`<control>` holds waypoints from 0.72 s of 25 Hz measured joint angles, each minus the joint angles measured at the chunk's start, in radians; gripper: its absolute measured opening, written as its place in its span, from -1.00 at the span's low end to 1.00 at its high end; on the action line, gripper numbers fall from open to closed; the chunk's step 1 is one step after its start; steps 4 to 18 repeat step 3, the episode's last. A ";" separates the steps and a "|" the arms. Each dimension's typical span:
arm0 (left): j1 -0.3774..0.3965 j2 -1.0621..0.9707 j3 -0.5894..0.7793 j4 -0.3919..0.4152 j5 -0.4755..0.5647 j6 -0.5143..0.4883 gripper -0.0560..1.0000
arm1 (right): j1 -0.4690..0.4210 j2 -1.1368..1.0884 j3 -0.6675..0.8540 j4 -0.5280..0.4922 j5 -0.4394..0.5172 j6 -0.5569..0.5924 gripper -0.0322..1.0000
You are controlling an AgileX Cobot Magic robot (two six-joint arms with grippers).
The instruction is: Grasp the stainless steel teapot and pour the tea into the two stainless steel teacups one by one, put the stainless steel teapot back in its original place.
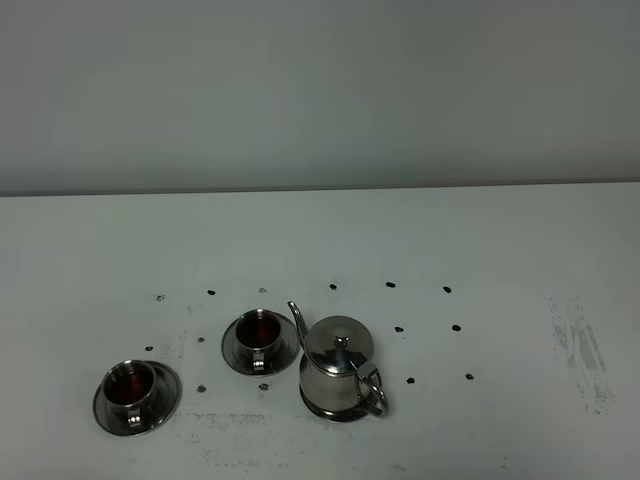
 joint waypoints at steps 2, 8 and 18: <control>0.000 0.000 0.000 0.000 0.000 -0.001 0.27 | 0.000 0.000 0.000 0.000 0.000 0.000 0.18; 0.000 0.000 0.000 0.000 0.000 -0.001 0.27 | 0.000 0.000 0.000 0.000 0.000 0.000 0.18; 0.000 0.000 0.000 0.000 0.000 -0.001 0.27 | 0.000 0.000 0.000 0.000 0.000 0.000 0.18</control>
